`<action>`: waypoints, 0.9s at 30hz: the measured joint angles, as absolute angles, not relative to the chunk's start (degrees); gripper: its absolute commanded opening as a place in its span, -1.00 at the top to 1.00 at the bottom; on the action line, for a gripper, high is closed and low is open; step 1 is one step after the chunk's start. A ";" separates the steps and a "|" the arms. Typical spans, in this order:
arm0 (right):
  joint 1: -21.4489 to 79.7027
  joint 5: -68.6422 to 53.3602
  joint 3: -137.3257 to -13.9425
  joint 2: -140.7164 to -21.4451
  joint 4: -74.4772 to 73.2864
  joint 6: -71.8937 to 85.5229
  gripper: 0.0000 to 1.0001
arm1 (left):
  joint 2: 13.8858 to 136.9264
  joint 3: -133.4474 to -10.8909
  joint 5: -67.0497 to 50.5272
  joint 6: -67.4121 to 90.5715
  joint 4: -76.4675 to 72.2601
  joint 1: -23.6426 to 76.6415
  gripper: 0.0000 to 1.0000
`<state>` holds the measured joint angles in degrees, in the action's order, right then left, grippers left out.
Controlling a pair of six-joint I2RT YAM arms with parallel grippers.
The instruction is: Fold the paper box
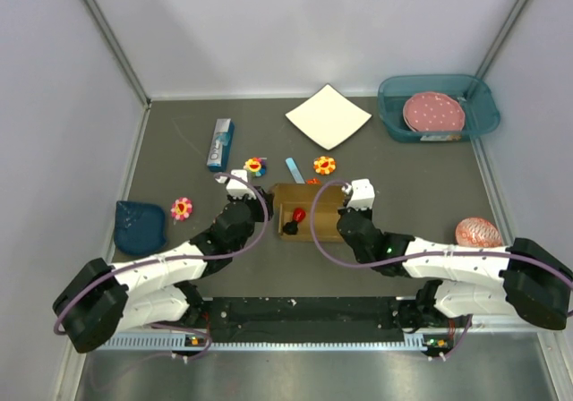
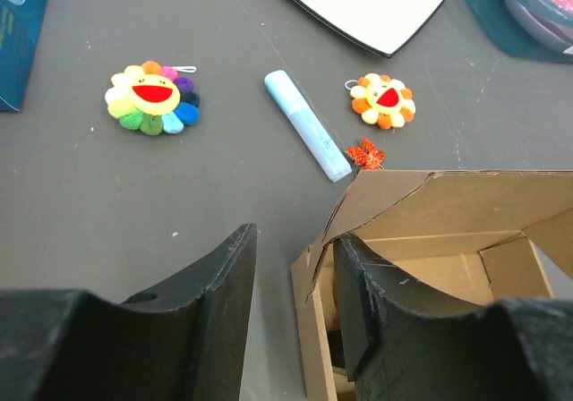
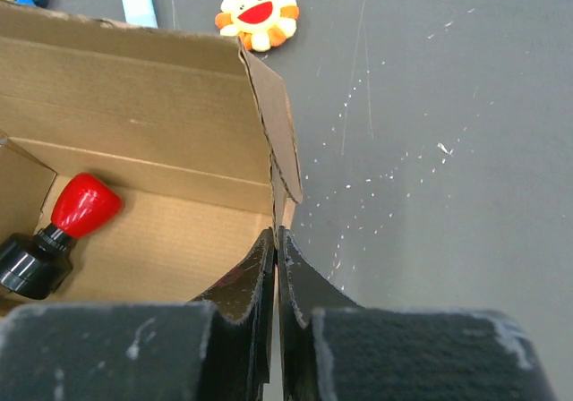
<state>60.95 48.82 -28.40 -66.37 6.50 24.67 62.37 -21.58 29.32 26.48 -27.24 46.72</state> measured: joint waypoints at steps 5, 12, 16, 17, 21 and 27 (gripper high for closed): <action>60.95 48.80 -28.38 -66.37 6.55 24.67 1.00 | 62.52 -21.69 28.27 23.97 -26.81 46.72 -0.04; 60.95 48.51 -28.10 -66.35 6.81 24.67 1.00 | 64.84 -23.16 24.45 22.28 -25.06 46.72 -0.20; 60.95 48.36 -27.66 -66.24 6.90 24.69 1.00 | 65.23 -22.72 22.70 22.26 -26.11 46.68 -0.16; 60.95 48.34 -27.64 -66.15 6.90 24.67 1.00 | 65.34 -22.52 22.28 22.24 -26.48 46.61 -0.15; 60.95 48.27 -27.64 -66.04 7.20 24.67 1.00 | 66.76 -21.93 21.23 22.26 -27.97 46.57 -0.01; 60.95 48.07 -27.64 -66.04 7.29 24.67 1.00 | 68.69 -20.08 20.58 22.65 -31.33 46.57 0.18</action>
